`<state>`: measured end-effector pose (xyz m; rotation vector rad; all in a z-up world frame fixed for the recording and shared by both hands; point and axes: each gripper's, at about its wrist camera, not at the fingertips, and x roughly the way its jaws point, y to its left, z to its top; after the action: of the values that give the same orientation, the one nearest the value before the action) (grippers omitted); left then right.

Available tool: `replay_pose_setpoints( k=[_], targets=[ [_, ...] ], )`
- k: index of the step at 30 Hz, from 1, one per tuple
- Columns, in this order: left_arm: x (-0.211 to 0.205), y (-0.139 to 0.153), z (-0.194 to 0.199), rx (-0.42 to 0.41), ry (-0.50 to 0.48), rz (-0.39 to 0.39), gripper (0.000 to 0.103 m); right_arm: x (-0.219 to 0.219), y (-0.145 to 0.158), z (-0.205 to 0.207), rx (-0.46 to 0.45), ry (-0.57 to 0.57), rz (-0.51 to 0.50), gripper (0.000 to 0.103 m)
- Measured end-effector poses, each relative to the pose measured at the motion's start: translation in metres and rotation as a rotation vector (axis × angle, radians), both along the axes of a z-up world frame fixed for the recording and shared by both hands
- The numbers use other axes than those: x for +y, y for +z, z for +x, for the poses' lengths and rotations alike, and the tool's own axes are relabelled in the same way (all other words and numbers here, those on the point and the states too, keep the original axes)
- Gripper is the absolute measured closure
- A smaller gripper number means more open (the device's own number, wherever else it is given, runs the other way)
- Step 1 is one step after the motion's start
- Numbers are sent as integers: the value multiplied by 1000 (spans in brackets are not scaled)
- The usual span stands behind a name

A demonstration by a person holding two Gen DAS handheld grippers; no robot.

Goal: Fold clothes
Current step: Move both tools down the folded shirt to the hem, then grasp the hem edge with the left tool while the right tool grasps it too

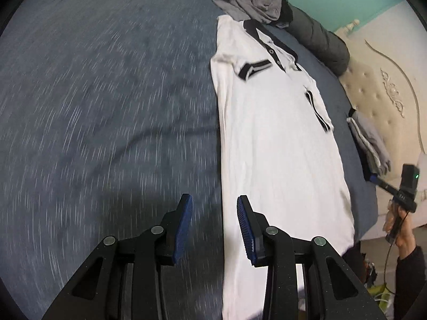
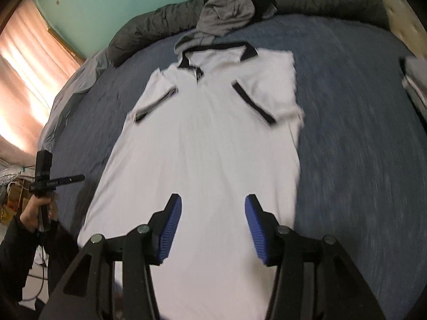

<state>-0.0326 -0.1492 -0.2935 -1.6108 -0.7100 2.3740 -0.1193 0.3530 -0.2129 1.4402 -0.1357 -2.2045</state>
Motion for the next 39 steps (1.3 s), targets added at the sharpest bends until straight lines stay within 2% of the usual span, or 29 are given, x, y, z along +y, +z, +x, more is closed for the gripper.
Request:
replay_pose_setpoints(
  k=[6,16,25,39],
  targets=[
    [15,11,51,-29,-48,-11,65,28,-20,58,-60,-8,29,49],
    [39,4,79,-93,-94,3,65,64,-55,105,-149,-42,79,49],
    [61,-16,85,-157,-145,-19,64,84,-72,121,-200,-71,88,49],
    [56,-35,88,-206,-124,-12,65,87,-88,120,-255,-84,93,49]
  ],
)
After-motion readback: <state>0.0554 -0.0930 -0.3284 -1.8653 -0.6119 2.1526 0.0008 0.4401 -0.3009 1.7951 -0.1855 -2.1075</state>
